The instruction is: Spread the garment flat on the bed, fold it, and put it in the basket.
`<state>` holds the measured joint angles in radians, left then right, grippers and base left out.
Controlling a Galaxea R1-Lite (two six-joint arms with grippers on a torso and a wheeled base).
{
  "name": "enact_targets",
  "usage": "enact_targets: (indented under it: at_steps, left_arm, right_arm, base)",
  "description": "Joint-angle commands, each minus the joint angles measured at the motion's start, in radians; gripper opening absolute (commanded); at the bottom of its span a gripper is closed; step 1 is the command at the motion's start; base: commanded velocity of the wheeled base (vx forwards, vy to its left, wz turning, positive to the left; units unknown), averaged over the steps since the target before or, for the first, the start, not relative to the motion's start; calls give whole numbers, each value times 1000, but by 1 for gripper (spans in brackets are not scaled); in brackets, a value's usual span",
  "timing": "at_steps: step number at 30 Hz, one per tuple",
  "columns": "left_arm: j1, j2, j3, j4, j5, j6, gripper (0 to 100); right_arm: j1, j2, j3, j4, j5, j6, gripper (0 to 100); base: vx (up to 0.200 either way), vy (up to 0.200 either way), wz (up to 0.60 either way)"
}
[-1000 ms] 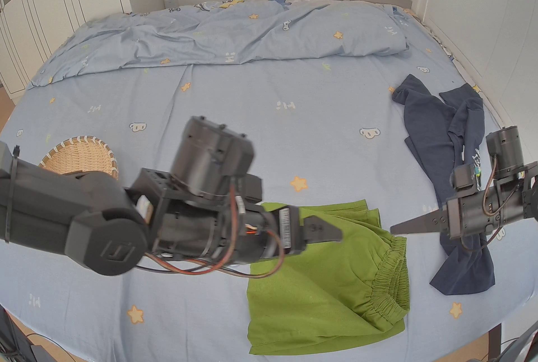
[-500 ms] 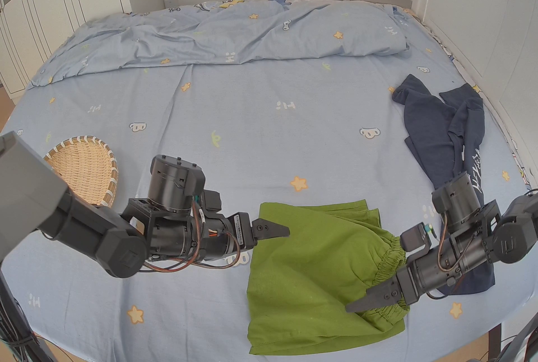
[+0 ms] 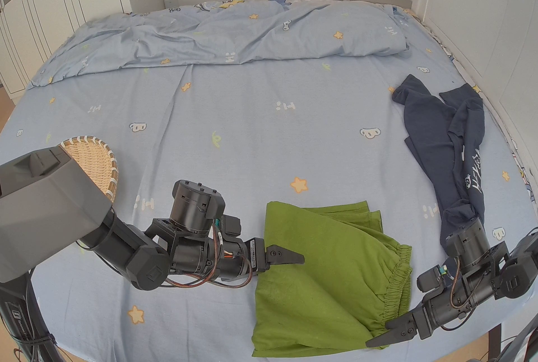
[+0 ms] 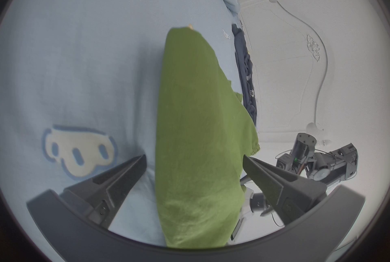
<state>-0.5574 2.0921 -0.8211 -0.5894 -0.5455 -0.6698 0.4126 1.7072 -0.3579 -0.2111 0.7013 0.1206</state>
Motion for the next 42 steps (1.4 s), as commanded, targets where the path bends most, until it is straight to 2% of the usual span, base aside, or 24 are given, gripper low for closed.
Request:
enact_targets:
  at_steps: [1,4,8,11,19,23,24,26,27,30,31,42]
  left_arm:
    - [-4,19,10,0,-36,-1,100]
    - [-7,19,11,0,-45,-1,100]
    - [-35,46,0,-3,-51,9,100]
    - [-38,52,2,-23,-53,7,100]
    - [-87,65,25,-61,-54,9,100]
    - [-104,66,28,-61,-54,9,100]
    - [-105,68,28,-61,-54,9,100]
    - [-105,69,28,-61,-54,9,100]
    - [-116,80,26,-61,-53,9,100]
    - [-119,80,28,-61,-53,10,100]
    - [-119,80,26,-61,-53,10,0]
    - [-110,39,31,-32,-53,4,0]
  right_arm:
    - [-18,-20,33,-11,-2,-1,100]
    - [-21,-26,33,-21,-2,1,100]
    - [-86,-83,20,-90,0,4,100]
    - [-144,-126,4,-97,10,4,100]
    - [-230,-181,-92,-94,14,13,100]
    - [-247,-195,-174,-85,12,40,100]
    - [-247,-207,-228,-83,12,88,100]
    - [-245,-209,-234,-83,12,96,100]
    - [-245,-221,-282,-83,12,137,100]
    - [-241,-227,-314,-83,14,145,100]
    - [-239,-230,-323,-82,14,146,100]
    - [-251,-224,-319,-80,12,152,100]
  base:
    - [0,0,0]
    - [0,0,0]
    - [0,0,0]
    - [0,0,0]
    - [0,0,0]
    - [0,0,0]
    - [0,0,0]
    - [0,0,0]
    - [0,0,0]
    - [0,0,0]
    - [0,0,0]
    - [0,0,0]
